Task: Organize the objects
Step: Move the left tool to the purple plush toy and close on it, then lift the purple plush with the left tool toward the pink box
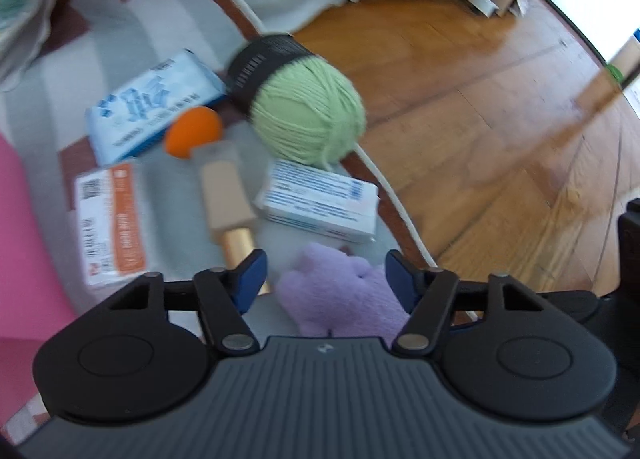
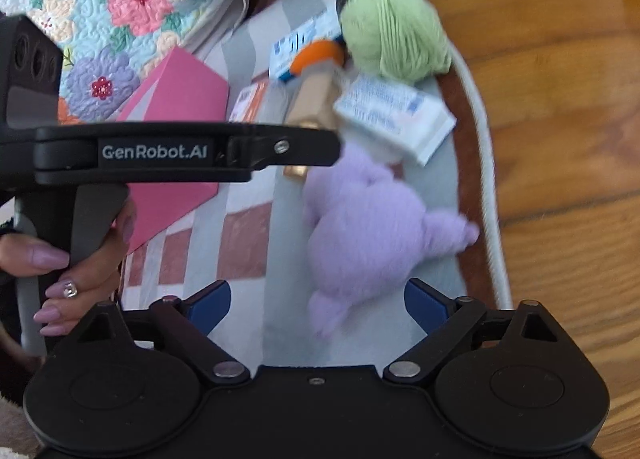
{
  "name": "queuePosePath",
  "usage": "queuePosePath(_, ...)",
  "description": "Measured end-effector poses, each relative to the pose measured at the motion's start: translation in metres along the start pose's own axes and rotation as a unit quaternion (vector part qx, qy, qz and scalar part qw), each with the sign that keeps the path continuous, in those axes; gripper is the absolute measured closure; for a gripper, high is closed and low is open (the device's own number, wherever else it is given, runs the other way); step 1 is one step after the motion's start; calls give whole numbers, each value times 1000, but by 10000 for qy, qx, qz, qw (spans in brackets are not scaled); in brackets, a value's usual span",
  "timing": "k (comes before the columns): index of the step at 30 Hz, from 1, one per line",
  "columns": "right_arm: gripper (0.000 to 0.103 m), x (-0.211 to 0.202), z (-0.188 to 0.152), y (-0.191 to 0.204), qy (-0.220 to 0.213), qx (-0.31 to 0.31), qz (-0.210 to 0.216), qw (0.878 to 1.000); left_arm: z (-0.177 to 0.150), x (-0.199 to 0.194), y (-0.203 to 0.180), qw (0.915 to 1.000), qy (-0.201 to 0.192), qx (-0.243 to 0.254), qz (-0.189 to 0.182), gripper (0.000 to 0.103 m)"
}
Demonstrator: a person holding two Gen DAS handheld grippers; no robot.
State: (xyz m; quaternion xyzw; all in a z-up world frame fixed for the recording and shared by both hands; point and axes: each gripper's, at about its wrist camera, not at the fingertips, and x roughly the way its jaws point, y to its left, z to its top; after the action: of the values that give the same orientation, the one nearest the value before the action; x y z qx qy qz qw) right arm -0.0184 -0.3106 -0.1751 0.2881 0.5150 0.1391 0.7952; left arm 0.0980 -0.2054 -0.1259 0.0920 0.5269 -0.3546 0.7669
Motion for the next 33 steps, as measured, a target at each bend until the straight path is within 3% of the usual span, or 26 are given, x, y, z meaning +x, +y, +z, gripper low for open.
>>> queuePosePath(4, 17, 9, -1, -3, 34, 115, -48, 9999, 2, 14, -4, 9996, 256, 26, -139, 58)
queuePosePath(6, 27, 9, 1, 2, -73, -76, -171, 9998, 3, 19, -4, 9993, 320, -15, -212, 62)
queuePosePath(8, 48, 10, 2, 9, -108, -352, -599, 9975, 3, 21, -1, 9989, 383, -144, -223, 62)
queuePosePath(10, 56, 9, 2, 10, -130, -569, -969, 9936, 4, 23, 5, 9978, 444, -412, -256, 62)
queuePosePath(18, 57, -6, 1, 5, -267, -388, -1621, 9856, -8, 20, 14, 9937, 401, -1012, -253, 57)
queuePosePath(21, 56, -7, 1, 10, -292, -555, -1580, 9854, -15, 19, 25, 9890, 354, -1376, -417, 56)
queuePosePath(23, 46, -7, 3, 14, -270, -616, -1388, 9880, -19, 20, 28, 9872, 307, -1497, -450, 54)
queuePosePath(25, 42, -5, 6, 14, -215, -575, -1295, 9897, -21, 21, 28, 9866, 277, -1540, -463, 54)
queuePosePath(29, 49, 2, 10, 9, -311, -583, -1544, 9858, -27, 21, 30, 9827, 277, -1737, -574, 57)
queuePosePath(33, 53, 2, 9, 13, -325, -732, -1532, 9849, -37, 23, 40, 9758, 167, -2033, -790, 57)
